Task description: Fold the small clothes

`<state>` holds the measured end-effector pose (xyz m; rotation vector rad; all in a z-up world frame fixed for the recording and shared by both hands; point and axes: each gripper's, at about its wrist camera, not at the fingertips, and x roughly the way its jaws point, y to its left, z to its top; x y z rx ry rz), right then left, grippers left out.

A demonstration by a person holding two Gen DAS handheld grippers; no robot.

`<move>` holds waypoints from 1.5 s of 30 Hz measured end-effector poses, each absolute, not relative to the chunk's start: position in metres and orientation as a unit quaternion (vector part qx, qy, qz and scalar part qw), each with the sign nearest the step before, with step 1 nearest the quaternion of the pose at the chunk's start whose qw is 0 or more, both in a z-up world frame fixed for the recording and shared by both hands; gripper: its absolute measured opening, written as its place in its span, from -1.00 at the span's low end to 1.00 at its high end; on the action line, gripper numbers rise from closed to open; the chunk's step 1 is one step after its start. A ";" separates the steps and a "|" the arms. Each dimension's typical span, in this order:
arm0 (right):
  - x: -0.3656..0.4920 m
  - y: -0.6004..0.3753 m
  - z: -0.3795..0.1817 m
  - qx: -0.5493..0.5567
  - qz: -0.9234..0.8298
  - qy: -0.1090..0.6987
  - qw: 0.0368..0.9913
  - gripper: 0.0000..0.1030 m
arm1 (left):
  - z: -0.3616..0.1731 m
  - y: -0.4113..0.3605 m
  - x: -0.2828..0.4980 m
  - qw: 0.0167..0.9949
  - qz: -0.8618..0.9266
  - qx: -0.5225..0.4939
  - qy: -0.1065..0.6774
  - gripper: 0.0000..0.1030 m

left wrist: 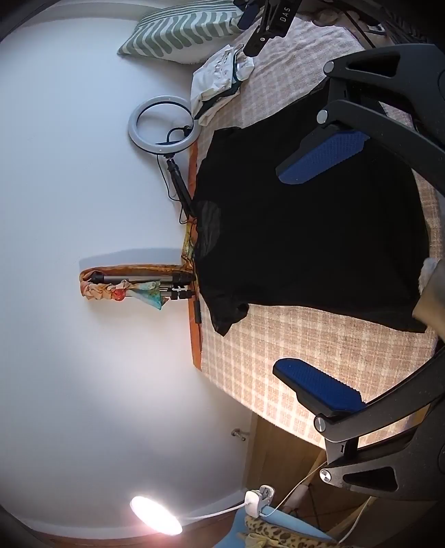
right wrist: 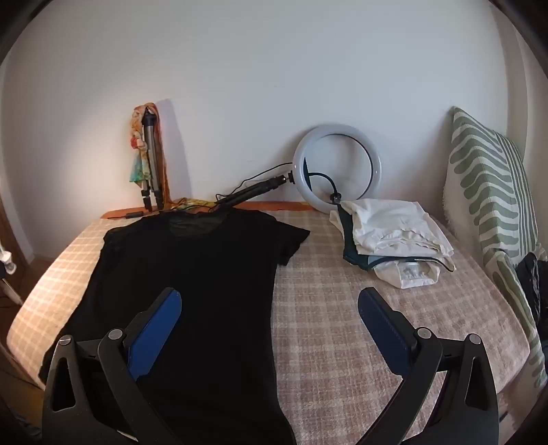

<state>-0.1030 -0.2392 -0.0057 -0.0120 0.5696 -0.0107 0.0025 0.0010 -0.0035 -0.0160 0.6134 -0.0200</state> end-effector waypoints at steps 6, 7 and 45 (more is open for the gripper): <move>-0.101 -0.240 -0.006 -0.015 -0.013 0.275 0.961 0.99 | -0.007 0.003 0.000 0.955 0.008 -0.009 0.295 1.00; -0.102 -0.240 -0.006 -0.014 -0.012 0.275 0.961 0.99 | -0.008 0.004 0.000 0.956 0.009 -0.009 0.293 1.00; -0.102 -0.241 -0.007 -0.022 -0.023 0.283 0.959 0.99 | 0.008 -0.004 -0.003 0.959 0.009 0.002 0.284 1.00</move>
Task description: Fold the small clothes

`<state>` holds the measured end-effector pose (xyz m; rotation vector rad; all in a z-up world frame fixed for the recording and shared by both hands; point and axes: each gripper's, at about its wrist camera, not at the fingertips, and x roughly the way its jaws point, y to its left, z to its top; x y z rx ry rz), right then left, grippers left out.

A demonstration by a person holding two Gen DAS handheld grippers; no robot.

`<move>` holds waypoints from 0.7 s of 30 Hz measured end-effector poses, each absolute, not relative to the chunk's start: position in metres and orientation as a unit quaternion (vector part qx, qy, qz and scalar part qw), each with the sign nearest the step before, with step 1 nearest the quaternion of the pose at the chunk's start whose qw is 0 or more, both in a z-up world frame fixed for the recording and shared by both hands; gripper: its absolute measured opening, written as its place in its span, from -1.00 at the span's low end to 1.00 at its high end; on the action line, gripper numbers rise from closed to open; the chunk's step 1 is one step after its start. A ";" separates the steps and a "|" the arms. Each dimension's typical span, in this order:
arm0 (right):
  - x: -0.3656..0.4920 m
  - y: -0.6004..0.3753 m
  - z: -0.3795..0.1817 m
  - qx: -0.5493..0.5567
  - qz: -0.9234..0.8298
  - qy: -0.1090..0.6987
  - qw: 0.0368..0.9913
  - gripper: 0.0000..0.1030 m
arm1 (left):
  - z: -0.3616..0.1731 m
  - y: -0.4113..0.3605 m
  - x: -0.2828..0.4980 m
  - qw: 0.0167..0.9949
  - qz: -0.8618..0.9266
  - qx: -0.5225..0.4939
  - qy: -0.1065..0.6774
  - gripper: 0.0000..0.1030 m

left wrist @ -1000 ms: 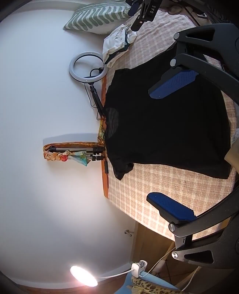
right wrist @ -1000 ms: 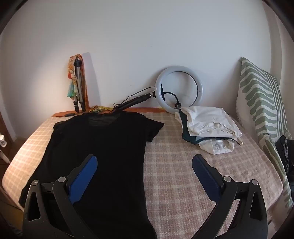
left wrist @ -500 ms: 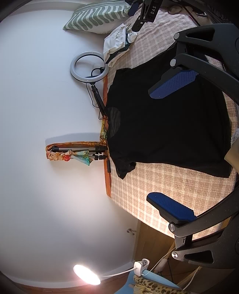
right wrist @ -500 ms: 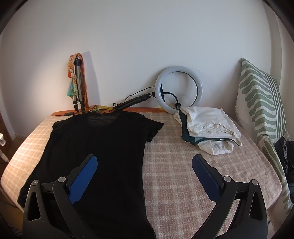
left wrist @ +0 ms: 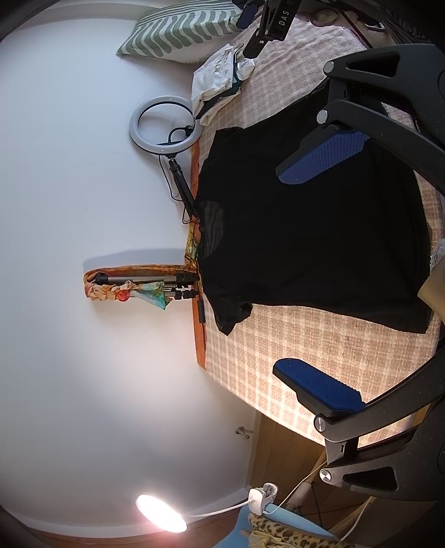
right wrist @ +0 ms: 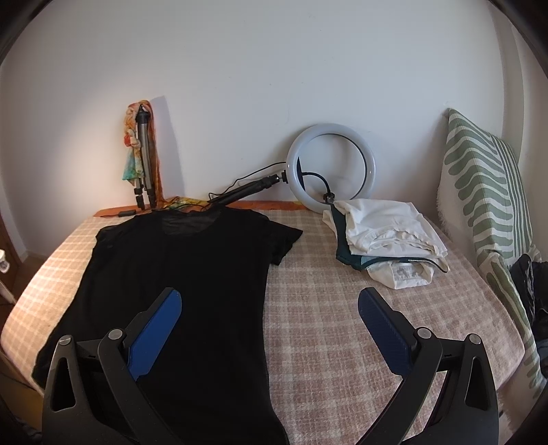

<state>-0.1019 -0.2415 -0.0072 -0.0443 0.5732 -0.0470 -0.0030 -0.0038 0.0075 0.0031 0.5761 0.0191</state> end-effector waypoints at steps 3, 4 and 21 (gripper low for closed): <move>-0.103 -0.242 -0.007 -0.023 -0.024 0.281 0.959 0.99 | 0.008 -0.005 -0.003 0.959 0.010 0.002 0.284 1.00; -0.103 -0.242 -0.006 -0.023 -0.025 0.281 0.959 0.99 | 0.009 -0.005 -0.003 0.959 0.010 0.003 0.283 1.00; -0.101 -0.235 -0.004 -0.036 -0.022 0.279 0.959 0.99 | -0.005 -0.006 0.006 0.957 0.015 -0.007 0.289 1.00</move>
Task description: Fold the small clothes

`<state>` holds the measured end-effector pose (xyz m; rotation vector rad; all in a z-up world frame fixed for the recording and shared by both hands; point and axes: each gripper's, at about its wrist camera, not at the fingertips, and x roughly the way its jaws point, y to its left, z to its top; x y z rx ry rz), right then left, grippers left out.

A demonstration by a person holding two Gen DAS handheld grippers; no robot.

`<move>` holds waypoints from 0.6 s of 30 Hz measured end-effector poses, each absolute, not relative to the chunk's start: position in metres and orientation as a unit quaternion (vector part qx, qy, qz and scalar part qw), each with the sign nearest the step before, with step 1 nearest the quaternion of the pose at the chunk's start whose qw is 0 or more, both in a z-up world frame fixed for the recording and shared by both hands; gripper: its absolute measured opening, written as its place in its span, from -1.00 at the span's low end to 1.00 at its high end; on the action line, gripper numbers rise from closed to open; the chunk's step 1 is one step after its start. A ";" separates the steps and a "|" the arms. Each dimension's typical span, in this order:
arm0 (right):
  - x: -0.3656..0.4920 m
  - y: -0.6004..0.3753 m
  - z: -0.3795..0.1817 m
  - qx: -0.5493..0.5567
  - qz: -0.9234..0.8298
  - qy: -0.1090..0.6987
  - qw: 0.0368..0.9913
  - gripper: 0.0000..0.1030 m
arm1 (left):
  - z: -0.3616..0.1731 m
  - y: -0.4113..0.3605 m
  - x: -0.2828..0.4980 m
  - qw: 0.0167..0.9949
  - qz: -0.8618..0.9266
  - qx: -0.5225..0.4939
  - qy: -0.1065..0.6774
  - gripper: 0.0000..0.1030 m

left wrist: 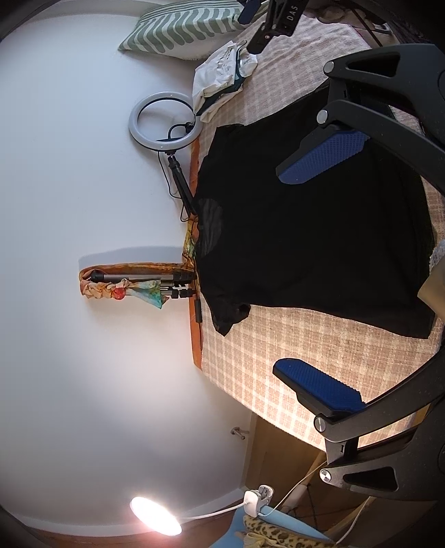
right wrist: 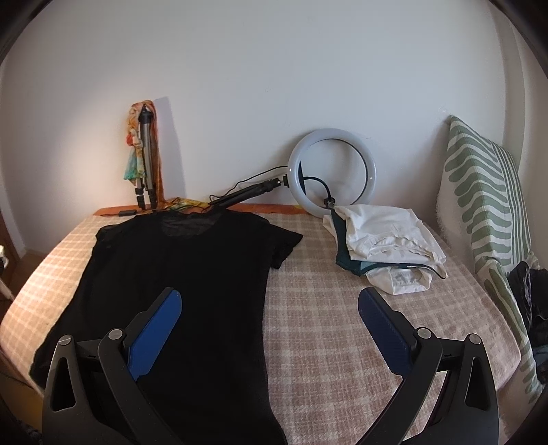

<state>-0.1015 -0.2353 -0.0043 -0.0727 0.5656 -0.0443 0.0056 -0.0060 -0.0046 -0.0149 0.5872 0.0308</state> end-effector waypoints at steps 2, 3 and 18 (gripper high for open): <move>-0.101 -0.231 -0.005 -0.043 -0.021 0.279 0.959 0.99 | -0.008 -0.005 0.008 0.957 0.019 -0.008 0.290 1.00; -0.100 -0.230 -0.006 -0.043 -0.023 0.278 0.959 0.99 | -0.009 -0.003 0.009 0.957 0.021 -0.009 0.291 1.00; -0.074 -0.171 -0.009 -0.023 -0.005 0.298 0.954 0.98 | -0.044 -0.003 0.033 0.945 0.027 -0.029 0.324 0.75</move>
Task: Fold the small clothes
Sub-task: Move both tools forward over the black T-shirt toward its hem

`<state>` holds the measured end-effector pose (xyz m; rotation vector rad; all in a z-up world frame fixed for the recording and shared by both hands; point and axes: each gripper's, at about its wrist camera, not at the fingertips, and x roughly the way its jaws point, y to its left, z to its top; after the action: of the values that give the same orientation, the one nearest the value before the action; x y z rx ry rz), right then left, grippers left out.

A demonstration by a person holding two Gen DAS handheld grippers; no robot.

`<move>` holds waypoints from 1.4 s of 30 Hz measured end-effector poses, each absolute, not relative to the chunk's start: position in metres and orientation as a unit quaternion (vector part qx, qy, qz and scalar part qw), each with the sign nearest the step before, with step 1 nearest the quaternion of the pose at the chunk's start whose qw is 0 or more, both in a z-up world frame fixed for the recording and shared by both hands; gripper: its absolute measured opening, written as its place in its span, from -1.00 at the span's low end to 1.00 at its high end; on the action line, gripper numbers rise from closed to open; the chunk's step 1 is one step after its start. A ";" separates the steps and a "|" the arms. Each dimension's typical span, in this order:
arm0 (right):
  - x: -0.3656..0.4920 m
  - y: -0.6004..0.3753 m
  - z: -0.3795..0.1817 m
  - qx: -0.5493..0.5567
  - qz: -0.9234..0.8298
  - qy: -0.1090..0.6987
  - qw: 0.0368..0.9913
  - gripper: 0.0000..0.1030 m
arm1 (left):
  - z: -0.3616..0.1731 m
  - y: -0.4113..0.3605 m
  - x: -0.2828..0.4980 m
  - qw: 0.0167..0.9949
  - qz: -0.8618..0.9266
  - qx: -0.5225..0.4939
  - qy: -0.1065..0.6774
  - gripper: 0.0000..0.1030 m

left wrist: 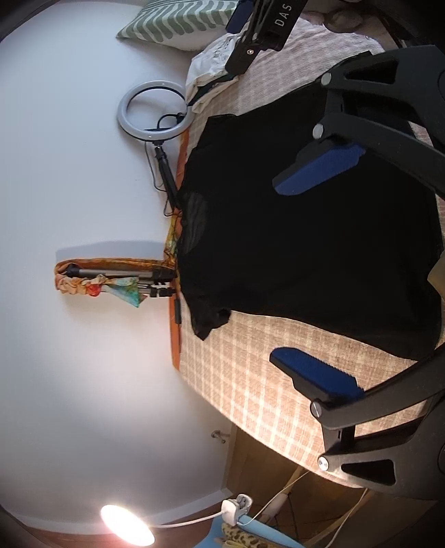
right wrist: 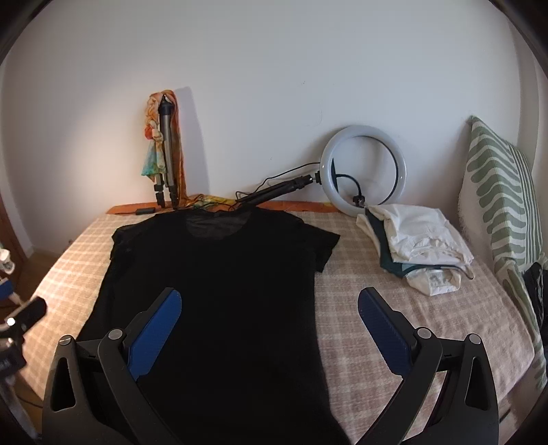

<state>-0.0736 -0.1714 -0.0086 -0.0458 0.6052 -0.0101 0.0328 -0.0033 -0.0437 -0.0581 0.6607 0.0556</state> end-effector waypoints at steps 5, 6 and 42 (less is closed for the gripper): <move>-0.075 -0.143 -0.014 -0.049 0.025 0.302 0.952 0.89 | -0.063 0.004 0.035 0.932 0.041 -0.052 0.357 0.75; -0.077 -0.136 -0.013 -0.060 0.033 0.300 0.951 0.88 | -0.066 0.006 0.033 0.930 0.046 -0.053 0.361 0.74; 0.136 0.019 -0.044 -0.076 0.262 0.415 0.868 0.14 | -0.154 0.075 0.008 0.895 0.063 -0.132 0.421 0.61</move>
<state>0.1358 0.0194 -0.0443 -0.1596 0.8676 0.5481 0.0078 0.0749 -0.1541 -0.2727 0.8720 0.1296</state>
